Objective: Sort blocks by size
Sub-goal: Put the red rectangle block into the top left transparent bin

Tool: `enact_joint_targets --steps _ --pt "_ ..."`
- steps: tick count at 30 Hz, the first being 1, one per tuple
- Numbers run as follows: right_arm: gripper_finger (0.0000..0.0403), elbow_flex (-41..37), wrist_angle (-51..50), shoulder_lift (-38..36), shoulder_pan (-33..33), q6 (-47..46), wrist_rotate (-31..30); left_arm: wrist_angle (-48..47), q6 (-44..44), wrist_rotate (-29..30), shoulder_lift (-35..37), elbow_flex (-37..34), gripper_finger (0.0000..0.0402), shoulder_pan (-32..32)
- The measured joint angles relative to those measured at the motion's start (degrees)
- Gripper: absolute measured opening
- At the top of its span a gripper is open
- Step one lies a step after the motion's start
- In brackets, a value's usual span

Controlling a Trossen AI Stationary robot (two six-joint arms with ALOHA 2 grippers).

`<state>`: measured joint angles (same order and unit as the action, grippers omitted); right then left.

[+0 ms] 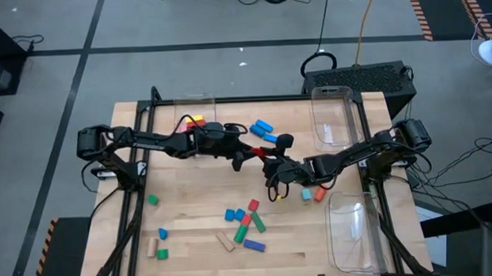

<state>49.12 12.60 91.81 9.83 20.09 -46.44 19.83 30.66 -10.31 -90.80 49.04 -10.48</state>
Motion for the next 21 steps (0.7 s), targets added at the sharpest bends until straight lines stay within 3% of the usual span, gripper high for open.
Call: enact_joint_targets --steps 12,21 --pt "0.0086 0.00 0.10 0.00 -0.58 2.32 -0.65 0.03 0.80 0.32 0.00 1.21 0.0063 -0.39" --pt "0.0111 0.00 0.04 0.00 -0.62 3.29 0.03 -0.70 -2.74 0.22 0.00 1.31 0.0063 -0.83"
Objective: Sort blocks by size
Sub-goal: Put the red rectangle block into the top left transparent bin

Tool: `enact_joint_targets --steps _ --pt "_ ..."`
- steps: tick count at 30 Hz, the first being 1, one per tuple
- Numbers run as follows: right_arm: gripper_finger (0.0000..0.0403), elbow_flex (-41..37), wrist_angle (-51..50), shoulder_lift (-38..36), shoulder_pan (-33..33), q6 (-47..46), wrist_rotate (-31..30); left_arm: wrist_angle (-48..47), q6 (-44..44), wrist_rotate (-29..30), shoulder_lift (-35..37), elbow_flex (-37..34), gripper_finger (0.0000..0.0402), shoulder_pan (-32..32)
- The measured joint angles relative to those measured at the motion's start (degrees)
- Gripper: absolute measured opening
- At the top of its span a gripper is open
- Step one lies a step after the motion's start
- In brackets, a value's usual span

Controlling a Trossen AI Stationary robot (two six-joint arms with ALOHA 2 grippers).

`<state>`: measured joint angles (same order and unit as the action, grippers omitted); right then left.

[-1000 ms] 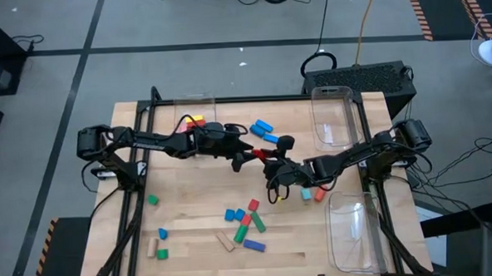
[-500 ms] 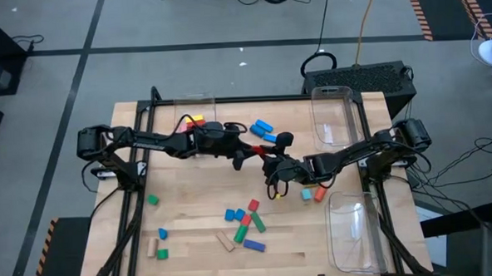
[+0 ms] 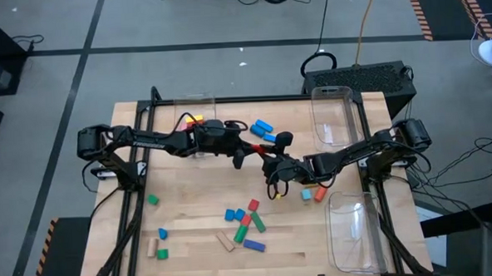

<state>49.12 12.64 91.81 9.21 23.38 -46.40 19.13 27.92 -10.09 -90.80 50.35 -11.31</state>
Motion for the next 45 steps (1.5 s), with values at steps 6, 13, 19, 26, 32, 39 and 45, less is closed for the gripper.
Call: enact_joint_targets --steps 6,13,19,26,32,39,45 --pt "0.0154 0.00 -0.32 0.00 0.04 -0.18 -0.37 -0.15 -1.93 0.03 0.00 0.00 0.0063 -0.48" --pt "0.0191 0.00 -3.81 -0.56 0.33 -4.59 -4.51 -0.90 -1.91 0.02 1.06 0.04 0.0063 -2.16" --pt "0.0206 -0.04 -10.57 -3.06 0.26 -14.52 -4.22 -8.78 -5.04 2.06 5.67 0.07 0.0063 -4.09" --pt "0.0207 -0.07 -23.30 -8.72 0.24 -25.59 -0.49 -19.64 -8.12 7.29 13.17 0.11 0.0063 -5.35" --pt "0.0205 -0.02 -34.82 -13.71 0.24 -35.62 6.44 -34.19 -11.87 15.79 20.05 -0.02 0.0063 -5.85" --pt "0.0202 -0.05 -44.86 -16.10 0.09 -43.81 13.95 -45.89 -13.46 24.93 23.19 0.02 0.0063 -7.15" --pt "0.0201 -0.02 -51.84 -16.04 -0.59 -47.40 27.12 -53.68 -14.37 27.48 22.30 -0.11 0.0063 -9.59"
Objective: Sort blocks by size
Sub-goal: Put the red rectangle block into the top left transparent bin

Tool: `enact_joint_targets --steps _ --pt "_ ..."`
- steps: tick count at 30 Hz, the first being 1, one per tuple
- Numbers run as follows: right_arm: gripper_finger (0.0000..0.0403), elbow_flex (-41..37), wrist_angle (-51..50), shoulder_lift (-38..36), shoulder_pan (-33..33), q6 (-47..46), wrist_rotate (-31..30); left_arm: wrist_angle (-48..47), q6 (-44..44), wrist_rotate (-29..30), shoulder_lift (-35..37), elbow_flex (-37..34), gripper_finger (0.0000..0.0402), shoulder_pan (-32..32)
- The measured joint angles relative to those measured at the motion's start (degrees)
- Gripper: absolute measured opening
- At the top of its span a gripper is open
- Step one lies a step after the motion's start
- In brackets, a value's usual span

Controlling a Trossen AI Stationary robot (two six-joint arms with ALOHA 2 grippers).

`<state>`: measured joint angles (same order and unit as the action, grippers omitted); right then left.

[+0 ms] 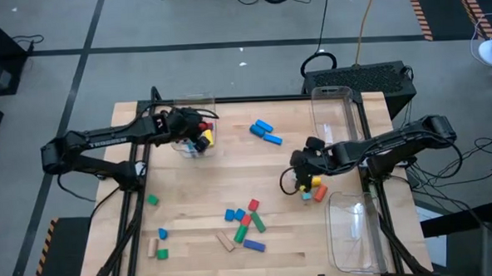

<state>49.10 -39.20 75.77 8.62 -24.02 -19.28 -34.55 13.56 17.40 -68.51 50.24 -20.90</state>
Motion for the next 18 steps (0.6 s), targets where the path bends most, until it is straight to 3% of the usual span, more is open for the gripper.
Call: enact_joint_targets --steps 2,8,18 --pt "0.0201 0.00 -2.20 0.02 -0.09 -0.77 4.08 -1.72 -1.04 1.62 -0.70 0.00 0.0063 -0.86" --pt "0.0201 0.00 -7.13 0.14 -0.26 -4.25 7.56 -6.56 -1.07 4.41 -2.73 -0.04 0.0063 -3.93" --pt "0.0201 0.00 -3.30 0.92 -0.37 -3.47 6.89 -6.62 -2.33 4.27 -6.12 -0.04 0.0065 -5.81"
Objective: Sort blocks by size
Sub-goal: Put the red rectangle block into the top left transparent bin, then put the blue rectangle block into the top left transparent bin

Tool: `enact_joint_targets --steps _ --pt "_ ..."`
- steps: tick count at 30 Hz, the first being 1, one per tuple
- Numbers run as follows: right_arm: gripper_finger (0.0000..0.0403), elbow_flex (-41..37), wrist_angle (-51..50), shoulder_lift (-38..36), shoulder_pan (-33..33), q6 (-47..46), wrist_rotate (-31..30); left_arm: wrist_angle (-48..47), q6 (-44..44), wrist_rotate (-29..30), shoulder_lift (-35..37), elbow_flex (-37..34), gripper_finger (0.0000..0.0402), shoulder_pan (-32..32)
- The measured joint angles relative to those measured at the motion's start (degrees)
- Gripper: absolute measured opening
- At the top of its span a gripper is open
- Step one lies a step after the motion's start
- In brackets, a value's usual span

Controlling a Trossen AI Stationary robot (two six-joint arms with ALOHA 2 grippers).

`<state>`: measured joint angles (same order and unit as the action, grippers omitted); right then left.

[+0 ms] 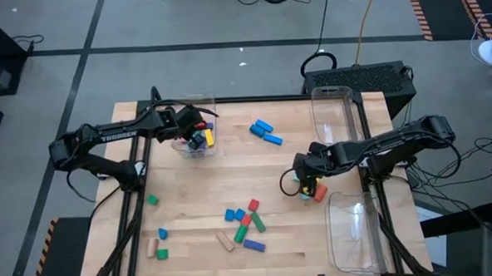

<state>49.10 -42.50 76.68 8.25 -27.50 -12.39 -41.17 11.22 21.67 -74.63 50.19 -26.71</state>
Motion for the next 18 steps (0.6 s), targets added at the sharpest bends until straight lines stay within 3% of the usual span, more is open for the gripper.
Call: enact_joint_targets --steps 4,9,18 --pt "0.0201 0.00 5.16 2.29 -2.24 5.65 -3.79 0.23 0.00 -0.02 -0.18 0.00 0.0121 0.03" --pt "0.0201 -0.01 9.41 6.47 -8.22 13.22 -3.79 0.10 0.00 -0.04 -0.18 0.00 0.0188 0.03" --pt "0.0201 -0.02 17.79 11.02 -18.34 22.19 -3.73 1.81 -4.53 -0.15 -0.20 0.00 0.0206 0.52"
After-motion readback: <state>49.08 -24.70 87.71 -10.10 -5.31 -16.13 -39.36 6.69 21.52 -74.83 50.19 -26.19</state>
